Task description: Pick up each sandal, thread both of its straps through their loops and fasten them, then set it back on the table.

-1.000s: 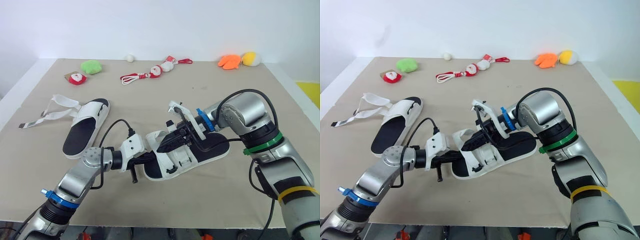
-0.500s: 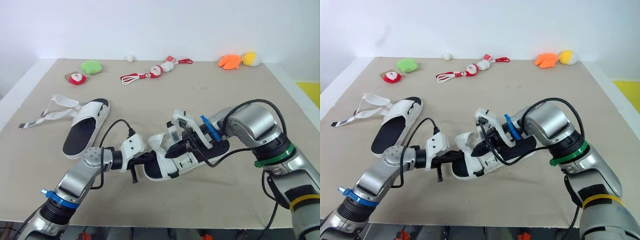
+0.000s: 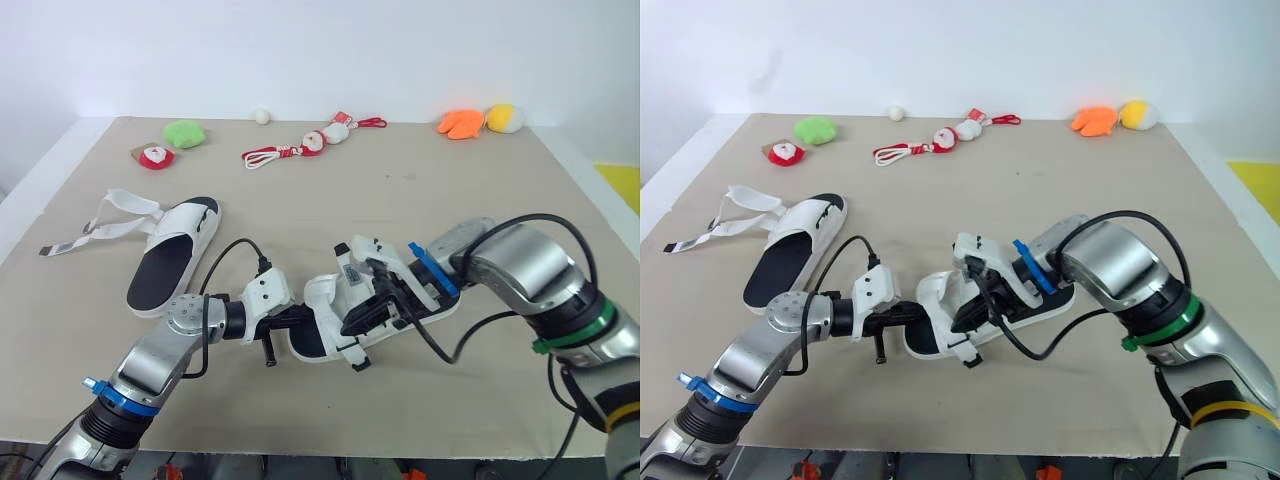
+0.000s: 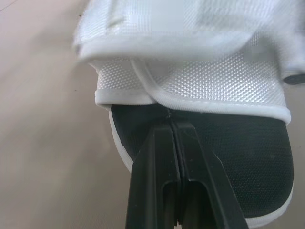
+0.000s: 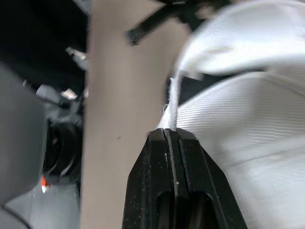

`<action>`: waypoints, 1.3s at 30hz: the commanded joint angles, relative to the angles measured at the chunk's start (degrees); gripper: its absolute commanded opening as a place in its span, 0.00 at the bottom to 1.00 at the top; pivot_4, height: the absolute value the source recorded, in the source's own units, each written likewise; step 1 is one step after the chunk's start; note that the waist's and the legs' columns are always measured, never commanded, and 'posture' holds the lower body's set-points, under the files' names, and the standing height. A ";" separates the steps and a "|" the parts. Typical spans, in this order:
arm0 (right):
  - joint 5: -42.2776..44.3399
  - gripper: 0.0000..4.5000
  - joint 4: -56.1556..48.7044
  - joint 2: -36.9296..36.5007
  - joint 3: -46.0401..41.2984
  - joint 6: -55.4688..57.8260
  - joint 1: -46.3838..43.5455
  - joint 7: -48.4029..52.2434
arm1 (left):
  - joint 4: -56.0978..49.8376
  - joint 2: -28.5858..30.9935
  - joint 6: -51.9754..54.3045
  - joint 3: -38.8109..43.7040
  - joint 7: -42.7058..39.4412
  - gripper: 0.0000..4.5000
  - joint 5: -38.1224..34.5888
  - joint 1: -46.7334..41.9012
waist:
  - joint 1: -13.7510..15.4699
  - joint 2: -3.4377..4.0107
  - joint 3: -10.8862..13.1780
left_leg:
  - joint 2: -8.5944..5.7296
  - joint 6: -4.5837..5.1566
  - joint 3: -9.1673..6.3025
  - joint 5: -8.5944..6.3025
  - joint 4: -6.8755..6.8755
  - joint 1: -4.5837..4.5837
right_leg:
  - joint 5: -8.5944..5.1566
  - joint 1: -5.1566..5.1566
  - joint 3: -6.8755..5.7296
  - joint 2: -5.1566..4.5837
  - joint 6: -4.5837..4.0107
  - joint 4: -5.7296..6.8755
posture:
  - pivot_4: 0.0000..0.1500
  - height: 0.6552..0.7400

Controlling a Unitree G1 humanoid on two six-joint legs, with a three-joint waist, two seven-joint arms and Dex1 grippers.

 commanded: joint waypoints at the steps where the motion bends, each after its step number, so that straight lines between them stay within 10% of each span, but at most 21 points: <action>1: 0.11 0.08 -1.38 -1.44 -1.85 -1.31 -0.04 1.71 | 3.22 0.79 1.95 -3.18 -0.35 0.00 2.09 1.90 | -0.03 0.01 0.00 | -0.03 0.00 0.01 0.00 0.00 0.00 | 0.00 -0.01 0.00 -0.04 0.00 0.00 | 1.00 1.00; 11: -2.65 0.99 -1.55 -8.66 -13.29 -19.24 9.15 4.82 | 4.28 1.04 1.17 -3.56 -1.19 0.00 2.17 1.38 | -0.03 0.00 0.00 | -0.05 0.00 -0.01 0.00 0.07 0.03 | 0.00 0.12 -0.08 -0.07 0.00 -0.06 | 1.00 1.00; 24: 2.34 0.99 -8.42 -17.09 -20.42 -16.53 26.16 6.56 | 4.29 1.46 0.91 -3.86 -1.98 0.00 2.15 1.76 | -0.06 0.10 -0.05 | -0.07 0.02 -0.01 -0.02 0.03 0.11 | -0.07 0.23 -0.11 -0.12 0.03 -0.06 | 1.00 1.00; 39: 3.58 0.99 -10.40 -0.63 -18.77 -1.40 28.83 -15.61 | 3.41 2.00 1.59 -3.66 -2.36 0.00 2.06 2.15 | -0.21 -0.06 -0.23 | 0.00 0.01 -0.02 -0.02 0.10 0.31 | -0.02 0.39 -0.11 -0.05 0.09 -0.06 | 1.00 1.00</action>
